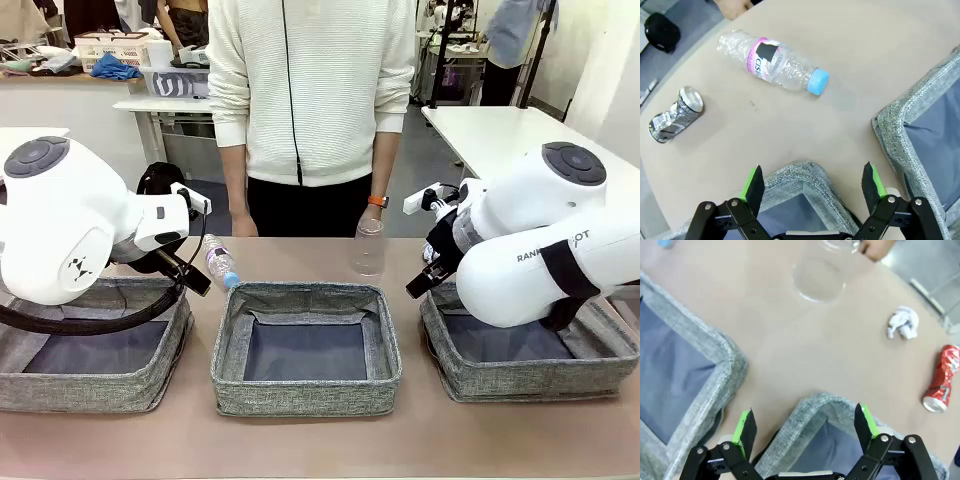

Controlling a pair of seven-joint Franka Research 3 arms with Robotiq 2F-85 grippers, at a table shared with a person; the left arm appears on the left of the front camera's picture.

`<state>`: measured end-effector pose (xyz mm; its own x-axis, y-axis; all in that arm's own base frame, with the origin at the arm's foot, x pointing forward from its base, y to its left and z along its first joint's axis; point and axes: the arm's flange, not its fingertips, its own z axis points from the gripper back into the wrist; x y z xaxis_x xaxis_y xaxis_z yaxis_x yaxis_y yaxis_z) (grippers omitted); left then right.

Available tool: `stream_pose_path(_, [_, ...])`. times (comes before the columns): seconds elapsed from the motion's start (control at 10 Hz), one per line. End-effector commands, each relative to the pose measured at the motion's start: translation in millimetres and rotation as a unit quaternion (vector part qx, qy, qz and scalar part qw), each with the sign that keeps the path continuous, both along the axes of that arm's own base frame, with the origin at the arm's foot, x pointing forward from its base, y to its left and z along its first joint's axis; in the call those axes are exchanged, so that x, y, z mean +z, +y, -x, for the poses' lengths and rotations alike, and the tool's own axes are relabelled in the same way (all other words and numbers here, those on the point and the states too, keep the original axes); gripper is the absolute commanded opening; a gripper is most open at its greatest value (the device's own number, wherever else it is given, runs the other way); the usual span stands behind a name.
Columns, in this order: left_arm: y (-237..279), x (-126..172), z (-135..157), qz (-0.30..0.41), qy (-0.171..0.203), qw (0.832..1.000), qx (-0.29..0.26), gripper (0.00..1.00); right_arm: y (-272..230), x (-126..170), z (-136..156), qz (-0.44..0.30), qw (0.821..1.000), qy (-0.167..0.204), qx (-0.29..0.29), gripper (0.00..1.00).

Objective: Sort the waste into the appropriate baskets.
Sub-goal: Pick up the waste item pointed out by the person.

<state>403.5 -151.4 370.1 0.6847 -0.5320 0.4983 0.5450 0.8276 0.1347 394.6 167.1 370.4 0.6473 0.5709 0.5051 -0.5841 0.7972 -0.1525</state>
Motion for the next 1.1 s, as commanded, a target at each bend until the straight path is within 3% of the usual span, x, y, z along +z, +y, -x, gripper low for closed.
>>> stream_pose_path(0.0, [0.0, 0.1, 0.0, 0.000, 0.000, 1.000, 0.000, 1.00, 0.1, 0.2, -0.1, 0.000, 1.000, 0.000, 0.000, 1.00])
stream_pose_path(0.9, [0.1, 0.0, 0.0, 0.000, 0.000, 1.000, 0.000, 1.00, 0.1, -0.1, 0.0, 0.000, 1.000, 0.000, 0.000, 1.00])
stream_pose_path(1.0, [26.5, 41.3, 11.0, -0.003, -0.017, 1.000, -0.025, 1.00, -20.4, 47.3, 16.8, 0.025, 0.999, 0.011, 0.017, 1.00])
